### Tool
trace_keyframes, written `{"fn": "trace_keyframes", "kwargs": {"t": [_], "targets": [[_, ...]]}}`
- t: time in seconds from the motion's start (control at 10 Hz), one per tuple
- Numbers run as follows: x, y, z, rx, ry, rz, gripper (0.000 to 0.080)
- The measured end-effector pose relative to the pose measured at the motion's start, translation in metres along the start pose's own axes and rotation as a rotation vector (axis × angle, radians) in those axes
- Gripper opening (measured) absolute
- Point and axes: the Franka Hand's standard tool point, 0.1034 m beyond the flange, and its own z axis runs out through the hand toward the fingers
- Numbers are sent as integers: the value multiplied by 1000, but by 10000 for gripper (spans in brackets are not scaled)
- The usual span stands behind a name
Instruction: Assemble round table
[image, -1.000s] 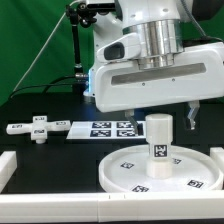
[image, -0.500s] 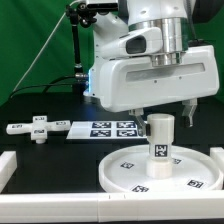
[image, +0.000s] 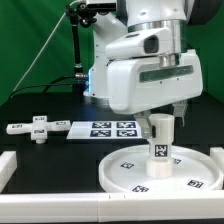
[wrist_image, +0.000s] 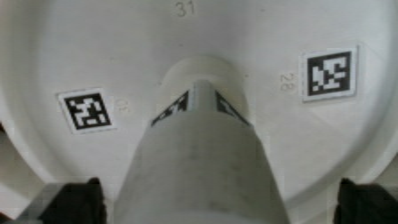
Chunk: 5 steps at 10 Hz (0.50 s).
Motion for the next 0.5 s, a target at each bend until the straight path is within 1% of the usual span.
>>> {"fn": "trace_keyframes", "kwargs": {"t": [0.2, 0.3, 0.5], "targets": [[6, 0, -1, -15, -14, -208, 649], [9, 1, -2, -12, -27, -287, 649], [8, 3, -2, -11, -37, -430, 649]]}}
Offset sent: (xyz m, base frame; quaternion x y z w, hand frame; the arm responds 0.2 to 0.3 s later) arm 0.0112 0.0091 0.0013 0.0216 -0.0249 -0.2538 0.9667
